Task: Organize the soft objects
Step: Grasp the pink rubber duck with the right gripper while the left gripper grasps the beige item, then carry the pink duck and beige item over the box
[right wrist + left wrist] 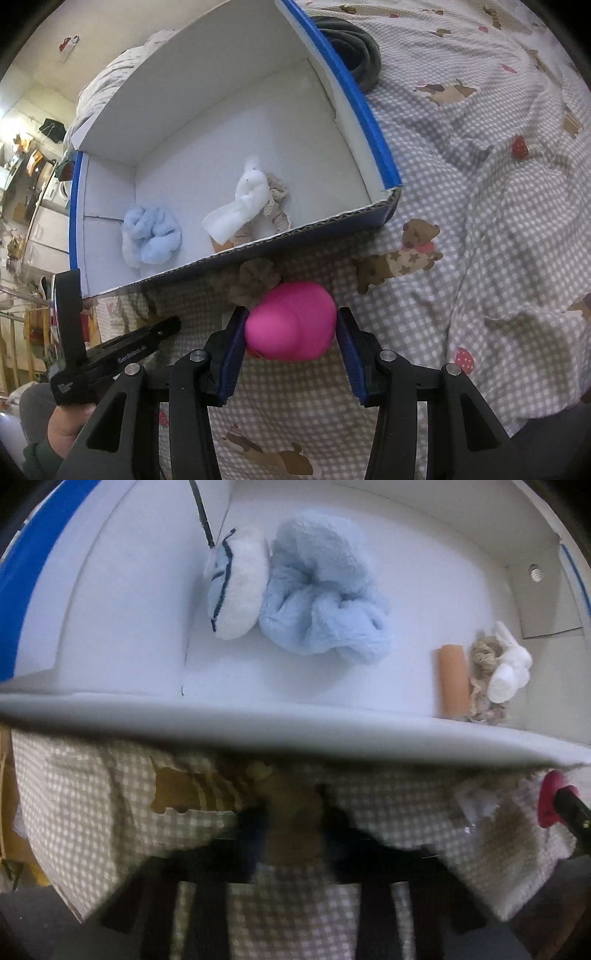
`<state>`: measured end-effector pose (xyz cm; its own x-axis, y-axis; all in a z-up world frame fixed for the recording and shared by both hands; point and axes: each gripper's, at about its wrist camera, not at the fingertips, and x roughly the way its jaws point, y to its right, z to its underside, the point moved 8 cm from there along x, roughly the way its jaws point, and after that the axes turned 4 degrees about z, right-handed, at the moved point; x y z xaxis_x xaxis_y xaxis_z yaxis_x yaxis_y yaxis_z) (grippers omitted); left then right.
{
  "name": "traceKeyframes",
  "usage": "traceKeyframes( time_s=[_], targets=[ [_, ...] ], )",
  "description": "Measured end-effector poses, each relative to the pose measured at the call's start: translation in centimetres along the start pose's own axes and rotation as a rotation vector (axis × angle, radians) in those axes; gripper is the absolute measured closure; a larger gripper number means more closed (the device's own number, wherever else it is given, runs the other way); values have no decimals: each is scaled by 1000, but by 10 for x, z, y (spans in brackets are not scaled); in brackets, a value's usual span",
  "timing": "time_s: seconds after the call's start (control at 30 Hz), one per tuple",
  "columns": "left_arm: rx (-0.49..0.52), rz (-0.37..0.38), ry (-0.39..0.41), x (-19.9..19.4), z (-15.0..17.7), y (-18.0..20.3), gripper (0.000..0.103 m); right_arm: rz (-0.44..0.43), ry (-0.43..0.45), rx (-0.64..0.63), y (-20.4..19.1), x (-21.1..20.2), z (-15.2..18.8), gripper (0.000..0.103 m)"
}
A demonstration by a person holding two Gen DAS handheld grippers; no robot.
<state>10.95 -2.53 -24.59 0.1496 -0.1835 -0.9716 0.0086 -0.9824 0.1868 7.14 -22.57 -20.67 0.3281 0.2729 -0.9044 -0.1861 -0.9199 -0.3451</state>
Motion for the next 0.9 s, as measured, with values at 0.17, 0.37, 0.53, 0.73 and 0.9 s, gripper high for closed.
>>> traceKeyframes(
  time_s=[0.17, 0.37, 0.53, 0.73, 0.9],
  targets=[
    [-53, 46, 44, -20, 0, -6, 96, -10, 4, 8, 3, -9, -4, 53],
    [-64, 12, 95, -46, 12, -16, 96, -27, 3, 12, 6, -16, -1, 53],
    [-62, -25, 116, -57, 25, -25, 96, -32, -9, -2, 2, -15, 4, 53],
    [-63, -27, 126, -64, 17, -35, 96, -45, 1, -19, -4, -22, 9, 53],
    [-52, -53, 129, -71, 20, -36, 96, -48, 12, -28, -10, -26, 8, 53]
  ],
)
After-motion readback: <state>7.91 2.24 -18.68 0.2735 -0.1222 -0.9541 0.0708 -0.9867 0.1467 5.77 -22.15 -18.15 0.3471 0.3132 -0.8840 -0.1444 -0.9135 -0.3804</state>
